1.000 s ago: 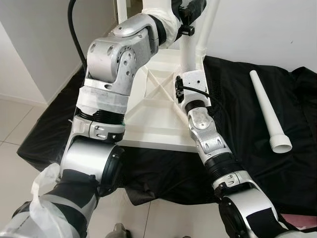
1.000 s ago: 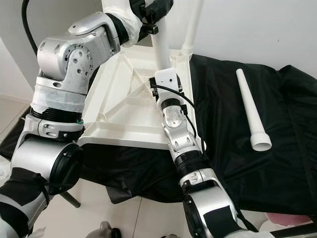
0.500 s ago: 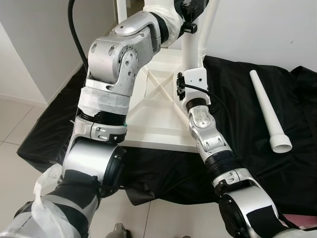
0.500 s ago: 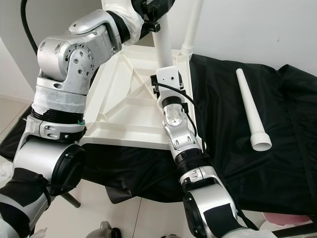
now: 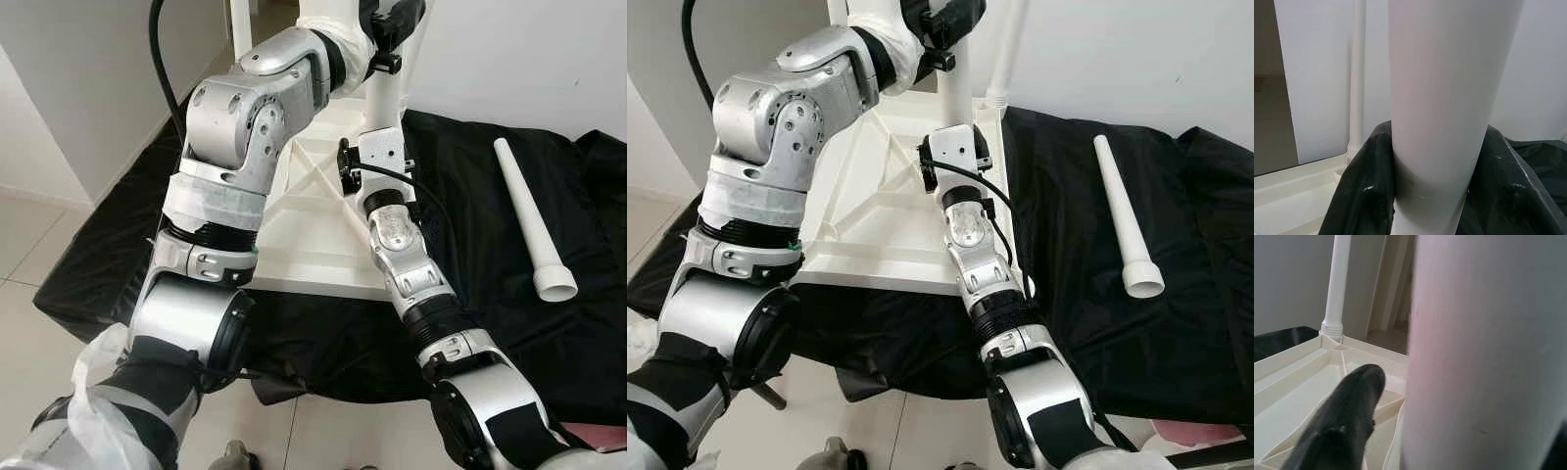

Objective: Building children table

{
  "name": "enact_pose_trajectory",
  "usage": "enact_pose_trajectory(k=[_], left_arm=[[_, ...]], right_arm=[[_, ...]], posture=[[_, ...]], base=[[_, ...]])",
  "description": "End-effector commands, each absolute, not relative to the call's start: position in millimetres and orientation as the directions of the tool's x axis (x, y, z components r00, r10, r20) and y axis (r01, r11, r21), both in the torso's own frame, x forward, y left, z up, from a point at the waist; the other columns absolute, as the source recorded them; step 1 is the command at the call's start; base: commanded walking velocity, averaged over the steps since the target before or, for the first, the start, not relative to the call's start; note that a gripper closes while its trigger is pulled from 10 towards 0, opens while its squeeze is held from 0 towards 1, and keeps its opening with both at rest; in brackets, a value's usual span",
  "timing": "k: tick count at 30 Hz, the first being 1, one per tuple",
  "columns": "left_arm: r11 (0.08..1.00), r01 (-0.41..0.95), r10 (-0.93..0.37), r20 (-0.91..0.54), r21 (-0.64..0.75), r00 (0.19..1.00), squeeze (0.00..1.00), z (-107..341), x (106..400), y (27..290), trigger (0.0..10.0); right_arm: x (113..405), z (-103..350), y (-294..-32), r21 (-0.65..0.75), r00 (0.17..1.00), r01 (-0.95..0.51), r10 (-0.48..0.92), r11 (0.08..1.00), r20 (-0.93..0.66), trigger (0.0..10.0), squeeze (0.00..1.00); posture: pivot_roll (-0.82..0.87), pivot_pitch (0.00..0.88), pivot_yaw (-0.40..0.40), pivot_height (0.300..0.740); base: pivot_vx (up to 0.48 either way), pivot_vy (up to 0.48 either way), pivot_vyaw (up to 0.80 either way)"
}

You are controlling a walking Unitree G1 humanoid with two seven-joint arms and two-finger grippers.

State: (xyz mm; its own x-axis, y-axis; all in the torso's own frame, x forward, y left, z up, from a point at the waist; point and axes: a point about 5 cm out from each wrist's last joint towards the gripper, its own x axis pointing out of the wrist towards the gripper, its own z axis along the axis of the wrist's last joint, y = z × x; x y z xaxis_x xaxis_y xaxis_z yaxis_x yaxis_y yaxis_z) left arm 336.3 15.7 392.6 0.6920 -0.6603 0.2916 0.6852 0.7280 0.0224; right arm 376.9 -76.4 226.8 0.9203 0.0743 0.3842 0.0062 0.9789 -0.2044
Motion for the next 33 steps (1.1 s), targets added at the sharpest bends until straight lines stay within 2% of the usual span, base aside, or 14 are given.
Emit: enact_pose_trajectory(k=[1,2,3,14,15,16,17,24,25,28,29,30,31,33], left_arm=[[0.713,0.700,-0.675,0.314,0.042,0.668,0.00,398.4,329.4,11.3,10.0],[0.713,0.700,-0.675,0.314,0.042,0.668,0.00,398.4,329.4,11.3,10.0],[0.713,0.700,-0.674,0.315,0.042,0.668,0.00,398.4,329.0,11.3,10.0],[0.700,0.711,-0.687,0.331,0.063,0.647,0.00,400.4,323.9,10.3,10.0],[0.698,0.713,-0.690,0.333,0.067,0.643,0.00,400.6,322.7,10.2,10.0],[0.698,0.713,-0.690,0.333,0.067,0.643,0.00,400.6,322.7,10.2,10.0],[0.696,0.715,-0.691,0.334,0.070,0.641,0.00,400.9,322.1,10.0,10.0],[0.688,0.721,-0.699,0.339,0.080,0.629,0.01,401.8,319.6,8.8,10.0],[0.685,0.724,-0.701,0.341,0.081,0.626,0.73,402.1,319.2,8.4,10.0],[0.685,0.724,-0.701,0.341,0.081,0.626,0.73,402.1,319.2,8.4,10.0],[0.682,0.726,-0.705,0.340,0.086,0.622,1.00,402.0,319.1,7.8,10.0],[0.682,0.726,-0.705,0.340,0.086,0.622,1.00,402.0,319.1,7.8,10.0],[0.679,0.728,-0.707,0.355,0.096,0.612,0.00,404.3,318.8,7.5,10.0],[0.672,0.734,-0.704,0.386,0.093,0.596,0.00,409.1,318.6,8.8,10.0]], right_arm=[[378.4,225.5,-76.3,-0.184,0.926,0.006,0.064,0.983,0.372,1.4,0.00],[378.4,225.5,-76.3,-0.184,0.926,0.006,0.064,0.983,0.372,1.4,0.00],[378.8,223.9,-77.4,-0.171,0.931,0.011,0.053,0.985,0.361,0.0,0.00],[382.6,215.4,-83.3,-0.119,0.957,0.034,0.002,0.992,0.291,0.0,0.00],[383.3,215.8,-83.6,-0.109,0.958,0.039,-0.006,0.993,0.286,8.5,0.00],[383.3,215.8,-83.6,-0.109,0.958,0.039,-0.006,0.993,0.286,8.5,0.00],[384.2,216.6,-83.9,-0.102,0.960,0.041,-0.011,0.994,0.281,10.0,0.00],[386.9,218.6,-84.5,-0.090,0.963,0.050,-0.024,0.995,0.269,10.0,0.00],[387.6,220.4,-84.5,-0.085,0.962,0.051,-0.026,0.995,0.272,10.0,0.00],[387.6,220.4,-84.5,-0.085,0.962,0.051,-0.026,0.995,0.272,10.0,0.00],[387.9,222.4,-83.9,-0.084,0.960,0.051,-0.025,0.995,0.279,10.0,0.00],[387.9,222.4,-83.9,-0.084,0.960,0.051,-0.025,0.995,0.279,10.0,0.00],[387.6,224.8,-82.9,-0.086,0.957,0.048,-0.021,0.995,0.288,10.0,0.00],[387.0,226.5,-82.5,-0.088,0.956,0.045,-0.017,0.995,0.294,10.0,0.00]], posture=[[0.05,0.046,-0.050,0.740],[0.05,0.046,-0.050,0.740],[0.05,0.047,-0.050,0.740],[0.06,0.038,-0.066,0.740],[0.07,0.036,-0.069,0.740],[0.07,0.036,-0.069,0.740],[0.07,0.036,-0.069,0.740],[0.08,0.029,-0.074,0.740],[0.08,0.024,-0.072,0.740],[0.08,0.024,-0.072,0.740],[0.08,0.018,-0.069,0.740],[0.08,0.018,-0.069,0.740],[0.08,0.012,-0.068,0.740],[0.08,0.007,-0.062,0.740]], base=[[0.000,0.000,0.00],[0.000,0.000,0.00],[0.000,0.000,0.00],[0.000,0.000,0.00],[0.000,0.000,0.00],[0.000,0.000,0.00],[0.000,0.000,0.00],[0.000,0.000,0.00],[0.000,0.000,0.00],[0.000,0.000,0.00],[0.000,0.000,0.00],[0.000,0.000,0.00],[0.000,0.000,0.00],[0.000,0.000,0.00]])
